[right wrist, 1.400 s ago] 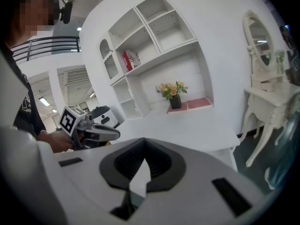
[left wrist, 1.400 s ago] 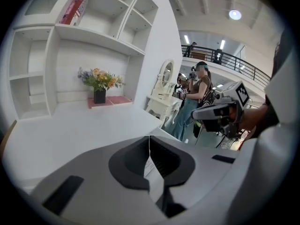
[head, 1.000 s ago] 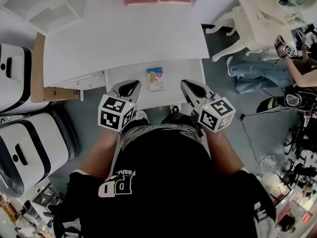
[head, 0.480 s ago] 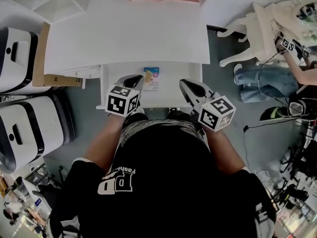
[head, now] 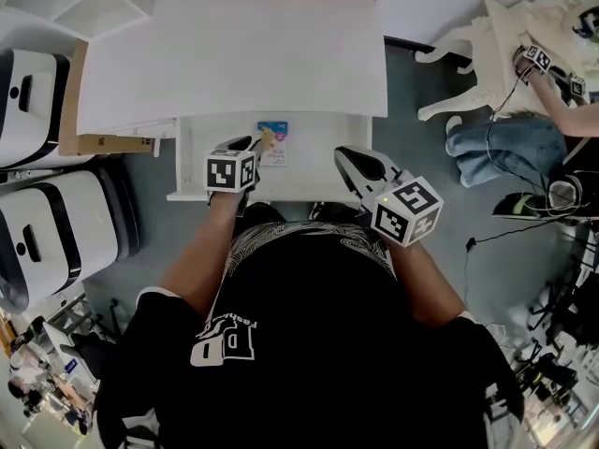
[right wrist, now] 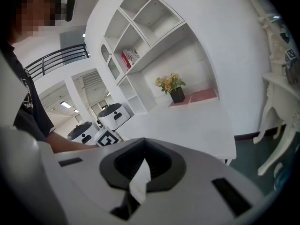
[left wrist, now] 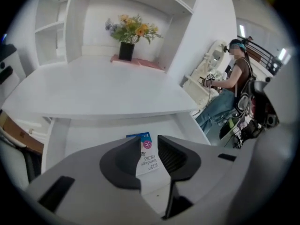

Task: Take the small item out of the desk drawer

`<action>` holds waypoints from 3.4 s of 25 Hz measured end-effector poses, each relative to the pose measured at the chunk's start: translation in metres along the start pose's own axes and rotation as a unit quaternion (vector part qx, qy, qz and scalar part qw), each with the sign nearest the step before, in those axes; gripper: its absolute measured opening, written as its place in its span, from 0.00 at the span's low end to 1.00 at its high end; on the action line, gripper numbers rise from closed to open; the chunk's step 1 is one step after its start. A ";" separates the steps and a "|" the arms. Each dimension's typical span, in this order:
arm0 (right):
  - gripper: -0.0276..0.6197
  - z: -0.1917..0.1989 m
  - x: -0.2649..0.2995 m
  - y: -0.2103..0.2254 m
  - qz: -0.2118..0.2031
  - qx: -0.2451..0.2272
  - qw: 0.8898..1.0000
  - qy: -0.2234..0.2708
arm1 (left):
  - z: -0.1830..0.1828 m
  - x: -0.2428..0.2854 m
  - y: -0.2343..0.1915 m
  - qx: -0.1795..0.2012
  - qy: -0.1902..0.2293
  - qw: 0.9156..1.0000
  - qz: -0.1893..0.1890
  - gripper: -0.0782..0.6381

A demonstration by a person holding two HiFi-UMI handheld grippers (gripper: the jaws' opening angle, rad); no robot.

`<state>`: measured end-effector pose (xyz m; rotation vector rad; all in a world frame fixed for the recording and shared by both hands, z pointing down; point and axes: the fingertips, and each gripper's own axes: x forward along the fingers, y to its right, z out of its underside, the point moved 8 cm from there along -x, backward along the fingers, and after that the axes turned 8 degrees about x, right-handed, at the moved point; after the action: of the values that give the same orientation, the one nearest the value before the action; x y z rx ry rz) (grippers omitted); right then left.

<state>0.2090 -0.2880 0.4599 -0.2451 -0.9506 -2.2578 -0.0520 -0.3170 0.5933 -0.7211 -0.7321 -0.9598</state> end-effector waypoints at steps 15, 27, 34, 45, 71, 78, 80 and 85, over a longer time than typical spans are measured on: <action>0.06 0.010 -0.035 0.042 0.025 0.006 0.999 -0.024 | 0.034 0.095 -0.014 -0.137 -0.104 0.985 -0.026 0.55; 0.06 0.011 -0.056 0.070 0.055 0.009 0.998 -0.031 | 0.038 0.141 -0.010 -0.077 -0.181 0.976 -0.095 0.69; 0.06 0.010 -0.057 0.077 0.065 0.010 0.997 -0.036 | 0.040 0.155 -0.004 -0.085 -0.206 0.971 -0.082 0.70; 0.06 0.007 -0.055 0.078 0.075 0.000 0.996 -0.040 | 0.044 0.158 -0.003 -0.071 -0.230 0.966 -0.093 0.69; 0.06 0.013 -0.019 0.001 0.073 -0.013 0.997 -0.006 | 0.036 0.106 -0.008 0.019 -0.203 0.979 0.026 0.69; 0.06 0.019 -0.002 -0.029 0.073 -0.021 0.997 0.007 | 0.025 0.066 -0.019 0.043 -0.152 0.986 0.052 0.69; 0.06 0.018 0.002 -0.037 0.073 -0.027 0.997 0.010 | 0.022 0.054 -0.021 0.042 -0.130 0.988 0.066 0.70; 0.06 0.015 0.007 -0.053 0.078 -0.039 0.996 0.018 | 0.012 0.021 -0.025 0.049 -0.082 0.991 0.091 0.70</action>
<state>0.1687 -0.2537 0.4437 -0.3018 -0.7978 -2.1508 -0.0690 -0.3261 0.6219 -0.7719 -0.8368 -0.7000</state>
